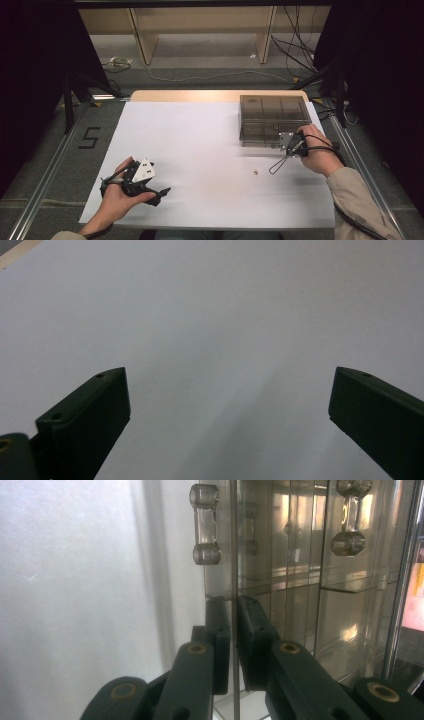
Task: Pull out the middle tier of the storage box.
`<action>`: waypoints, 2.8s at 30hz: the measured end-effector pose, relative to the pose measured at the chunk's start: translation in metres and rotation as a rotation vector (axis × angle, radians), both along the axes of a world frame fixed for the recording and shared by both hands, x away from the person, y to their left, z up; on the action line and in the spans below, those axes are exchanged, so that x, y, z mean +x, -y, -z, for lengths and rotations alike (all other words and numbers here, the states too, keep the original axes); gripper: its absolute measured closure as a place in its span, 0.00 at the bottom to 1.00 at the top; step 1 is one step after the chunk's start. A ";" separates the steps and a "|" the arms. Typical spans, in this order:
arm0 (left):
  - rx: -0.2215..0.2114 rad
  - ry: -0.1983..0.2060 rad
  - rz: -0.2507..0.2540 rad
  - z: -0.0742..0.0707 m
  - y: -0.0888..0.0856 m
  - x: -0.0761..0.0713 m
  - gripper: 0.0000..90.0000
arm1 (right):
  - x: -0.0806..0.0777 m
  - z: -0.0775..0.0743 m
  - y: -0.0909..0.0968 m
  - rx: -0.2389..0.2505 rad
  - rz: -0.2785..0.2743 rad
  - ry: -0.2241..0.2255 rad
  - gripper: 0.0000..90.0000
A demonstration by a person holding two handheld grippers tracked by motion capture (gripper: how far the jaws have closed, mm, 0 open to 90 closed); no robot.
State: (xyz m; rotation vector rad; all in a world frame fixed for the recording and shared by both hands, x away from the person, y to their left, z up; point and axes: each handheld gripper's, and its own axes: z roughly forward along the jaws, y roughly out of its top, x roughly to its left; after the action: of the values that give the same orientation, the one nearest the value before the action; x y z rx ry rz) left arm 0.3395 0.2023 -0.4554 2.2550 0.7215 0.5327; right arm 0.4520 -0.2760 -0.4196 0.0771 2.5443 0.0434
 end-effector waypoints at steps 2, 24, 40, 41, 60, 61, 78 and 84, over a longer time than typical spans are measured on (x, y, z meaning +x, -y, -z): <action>0.000 0.000 0.000 0.000 0.000 0.000 0.03 | 0.000 0.000 0.000 0.002 0.003 -0.003 0.94; -0.002 -0.001 0.000 0.000 0.000 0.000 0.04 | 0.009 0.002 0.002 -0.006 0.032 -0.047 0.90; 0.001 0.001 0.000 0.000 0.000 0.000 0.04 | 0.010 -0.001 0.001 -0.007 0.003 -0.095 0.93; -0.001 -0.001 0.000 0.000 0.000 0.000 0.04 | 0.010 -0.001 0.001 -0.010 -0.001 -0.098 0.93; 0.000 0.000 -0.001 0.000 0.000 0.000 0.04 | 0.006 -0.001 0.002 -0.010 -0.005 -0.111 0.93; -0.001 0.002 -0.001 0.000 0.000 0.000 0.04 | 0.006 -0.001 0.003 -0.007 -0.005 -0.112 0.93; 0.001 0.002 -0.002 0.000 0.000 0.000 0.04 | 0.004 -0.001 0.003 -0.006 0.000 -0.119 0.93; 0.000 0.003 -0.002 0.000 0.000 0.000 0.04 | 0.003 -0.001 0.003 -0.002 0.001 -0.117 0.93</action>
State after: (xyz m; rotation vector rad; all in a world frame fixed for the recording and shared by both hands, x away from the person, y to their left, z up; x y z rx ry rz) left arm 0.3398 0.2025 -0.4551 2.2528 0.7232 0.5364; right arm 0.4548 -0.2794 -0.4190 0.0822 2.6613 0.0372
